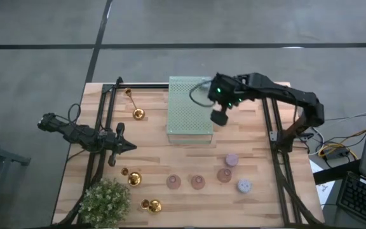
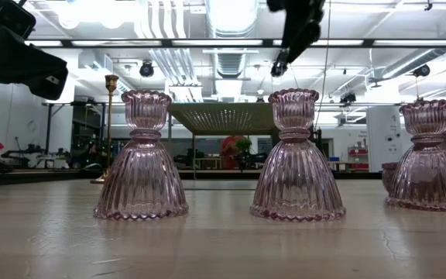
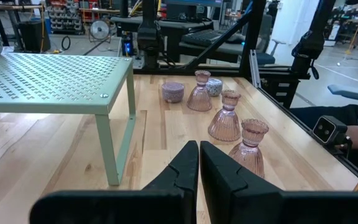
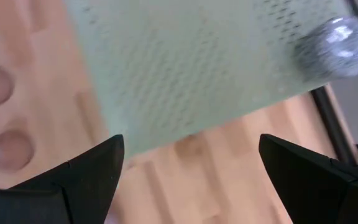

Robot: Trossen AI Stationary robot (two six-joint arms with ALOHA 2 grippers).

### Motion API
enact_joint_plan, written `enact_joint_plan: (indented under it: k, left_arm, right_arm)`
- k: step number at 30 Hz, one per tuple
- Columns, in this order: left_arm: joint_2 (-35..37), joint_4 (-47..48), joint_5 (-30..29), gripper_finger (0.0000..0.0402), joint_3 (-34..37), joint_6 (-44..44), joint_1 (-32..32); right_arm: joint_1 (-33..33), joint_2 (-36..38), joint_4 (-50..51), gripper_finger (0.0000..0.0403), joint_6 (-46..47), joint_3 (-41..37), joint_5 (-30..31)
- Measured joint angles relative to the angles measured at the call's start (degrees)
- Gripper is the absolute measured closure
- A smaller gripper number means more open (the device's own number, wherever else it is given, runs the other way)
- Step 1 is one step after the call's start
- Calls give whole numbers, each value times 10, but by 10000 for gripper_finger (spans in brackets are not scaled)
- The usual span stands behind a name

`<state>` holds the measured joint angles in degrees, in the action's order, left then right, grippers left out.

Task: Pick & Place candle stick holders
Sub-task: Put the white scented candle on the shelf

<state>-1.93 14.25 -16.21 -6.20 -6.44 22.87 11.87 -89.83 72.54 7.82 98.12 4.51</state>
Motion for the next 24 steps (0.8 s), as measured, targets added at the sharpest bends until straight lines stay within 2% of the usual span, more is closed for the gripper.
enact_joint_plan:
  k: [6,13,18,24]
  left_arm:
    - [0,0,0,381,0,0,0]
    - [0,0,0,381,0,0,0]
    - [0,0,0,381,0,0,0]
    - [0,-1,0,381,0,0,0]
  right_arm:
    - [-87,64,11,37,66,-71,4]
    - [-149,131,8,37,236,-201,14]
    - [-211,173,5,37,309,-304,-10]
    - [-318,205,-68,37,364,-392,-27]
